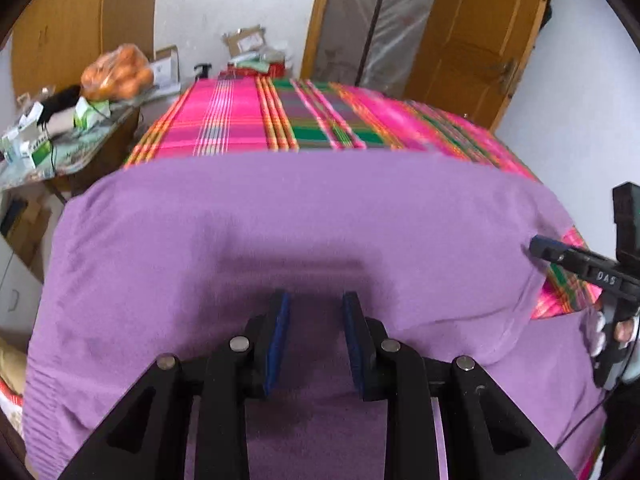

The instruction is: Fold clothes

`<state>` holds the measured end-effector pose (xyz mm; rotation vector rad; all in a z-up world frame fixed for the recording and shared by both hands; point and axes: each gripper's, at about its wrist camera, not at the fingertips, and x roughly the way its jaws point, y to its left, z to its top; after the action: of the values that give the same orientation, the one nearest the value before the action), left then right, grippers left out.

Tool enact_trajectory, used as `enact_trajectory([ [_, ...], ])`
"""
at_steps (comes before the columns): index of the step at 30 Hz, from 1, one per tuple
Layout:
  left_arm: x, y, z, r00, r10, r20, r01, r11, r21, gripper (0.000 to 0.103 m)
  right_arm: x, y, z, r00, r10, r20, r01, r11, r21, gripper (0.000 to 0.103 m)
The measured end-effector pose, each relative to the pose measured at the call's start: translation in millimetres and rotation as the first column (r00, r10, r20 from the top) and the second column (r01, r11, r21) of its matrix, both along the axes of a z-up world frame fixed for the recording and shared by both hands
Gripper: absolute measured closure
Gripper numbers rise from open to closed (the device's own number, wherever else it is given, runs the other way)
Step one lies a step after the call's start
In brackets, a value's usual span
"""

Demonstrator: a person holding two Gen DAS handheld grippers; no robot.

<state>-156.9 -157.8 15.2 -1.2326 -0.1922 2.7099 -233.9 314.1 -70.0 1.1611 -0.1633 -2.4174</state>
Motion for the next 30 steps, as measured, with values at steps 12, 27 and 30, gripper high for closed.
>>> enact_trajectory([
  [12, 1, -2, -5, 1.000, -0.005, 0.002, 0.005, 1.000, 0.018, 0.074, -14, 99, -15, 0.971, -0.210, 0.116, 0.240, 0.818, -0.522, 0.068],
  [27, 7, -37, -5, 0.989, 0.148, -0.004, -0.148, 0.989, 0.005, 0.074, -29, 14, 14, 0.998, -0.022, 0.050, 0.026, 0.996, -0.086, 0.075],
  [30, 7, -38, -7, 0.989, 0.145, -0.001, -0.145, 0.989, 0.022, 0.074, -56, -2, 9, 0.993, 0.010, 0.119, 0.001, 0.996, -0.094, 0.075],
])
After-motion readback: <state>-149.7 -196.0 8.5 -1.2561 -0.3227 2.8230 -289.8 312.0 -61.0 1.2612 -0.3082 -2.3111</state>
